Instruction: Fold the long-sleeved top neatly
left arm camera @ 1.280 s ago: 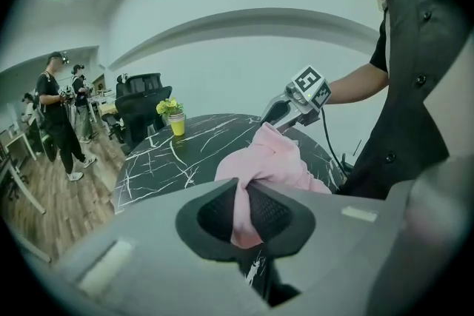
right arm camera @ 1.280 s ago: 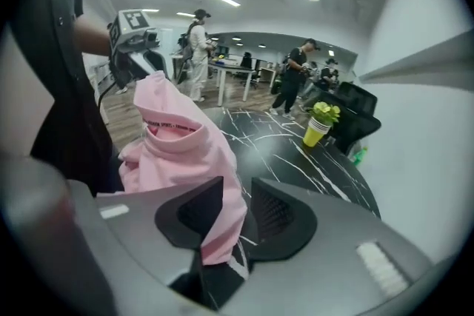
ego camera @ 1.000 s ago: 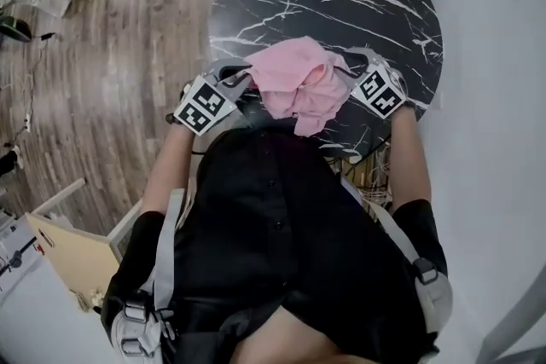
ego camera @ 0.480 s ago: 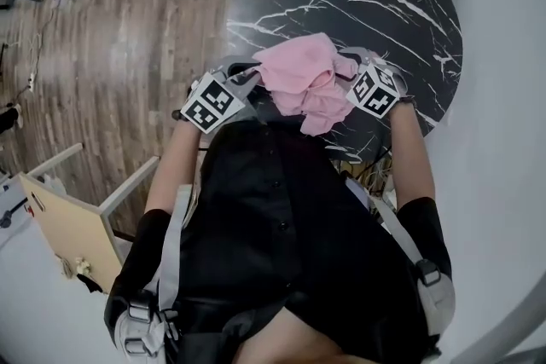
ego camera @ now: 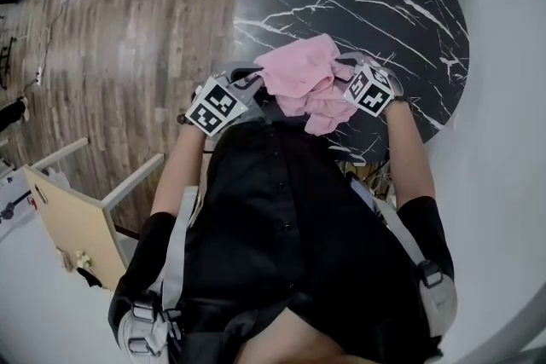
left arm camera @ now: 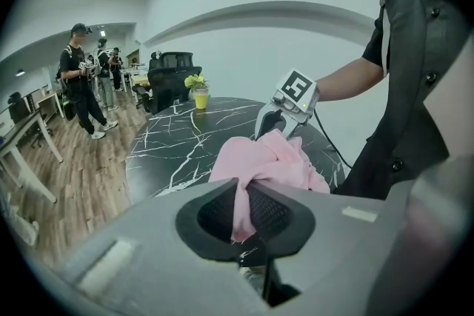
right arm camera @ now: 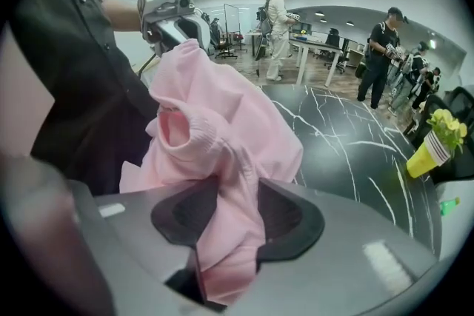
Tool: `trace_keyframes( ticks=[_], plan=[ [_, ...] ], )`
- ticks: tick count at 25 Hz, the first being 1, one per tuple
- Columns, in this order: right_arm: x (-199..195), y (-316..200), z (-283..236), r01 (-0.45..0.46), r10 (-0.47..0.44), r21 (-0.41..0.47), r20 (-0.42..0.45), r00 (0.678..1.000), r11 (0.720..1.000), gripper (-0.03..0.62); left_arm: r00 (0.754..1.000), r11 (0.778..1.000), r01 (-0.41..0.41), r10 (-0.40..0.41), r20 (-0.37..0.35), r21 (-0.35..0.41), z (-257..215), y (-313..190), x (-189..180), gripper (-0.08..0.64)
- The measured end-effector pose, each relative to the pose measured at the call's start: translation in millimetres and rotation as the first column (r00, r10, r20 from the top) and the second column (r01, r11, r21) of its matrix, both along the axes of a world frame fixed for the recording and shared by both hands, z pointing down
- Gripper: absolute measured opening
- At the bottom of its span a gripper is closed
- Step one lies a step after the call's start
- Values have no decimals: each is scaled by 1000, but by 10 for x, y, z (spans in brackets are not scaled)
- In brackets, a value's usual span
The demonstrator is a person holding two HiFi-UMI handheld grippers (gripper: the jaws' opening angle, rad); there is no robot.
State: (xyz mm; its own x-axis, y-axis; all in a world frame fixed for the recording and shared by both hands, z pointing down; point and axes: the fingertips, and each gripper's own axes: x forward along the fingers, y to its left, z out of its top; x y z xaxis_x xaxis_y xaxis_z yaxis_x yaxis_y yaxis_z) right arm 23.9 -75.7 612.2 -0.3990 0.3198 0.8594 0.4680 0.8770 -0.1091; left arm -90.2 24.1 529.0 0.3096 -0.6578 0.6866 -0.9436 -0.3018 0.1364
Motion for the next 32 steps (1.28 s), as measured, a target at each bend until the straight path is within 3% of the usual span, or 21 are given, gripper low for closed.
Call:
trace_keyframes(
  ticks=[7, 13, 16, 19, 24, 28, 32],
  plan=[
    [192, -72, -190, -76, 71, 60, 76, 995, 995, 61, 1000, 1000, 0, 0, 11, 12, -44, 15, 12, 25],
    [464, -277, -496, -259, 238, 93, 186, 953, 961, 40, 999, 999, -8, 7, 44, 31, -116, -30, 42, 25],
    [619, -357, -670, -377, 340, 109, 260, 904, 920, 36, 999, 998, -18, 15, 44, 60, -173, -49, 112, 23],
    [748, -385, -908, -480, 422, 93, 353, 835, 872, 34, 999, 996, -17, 14, 37, 89, -248, -45, 207, 23],
    [983, -322, -1260, -592, 517, 10, 476, 711, 806, 32, 998, 995, 3, -9, 63, 101, -332, 23, 334, 21],
    [1116, -105, -1257, -649, 592, -92, 519, 616, 755, 28, 998, 996, -15, 9, 62, 92, -429, 243, 492, 20],
    [1170, 13, -1235, -675, 616, -112, 536, 578, 730, 26, 997, 994, -22, 14, 75, 105, -491, 334, 557, 20]
  ],
)
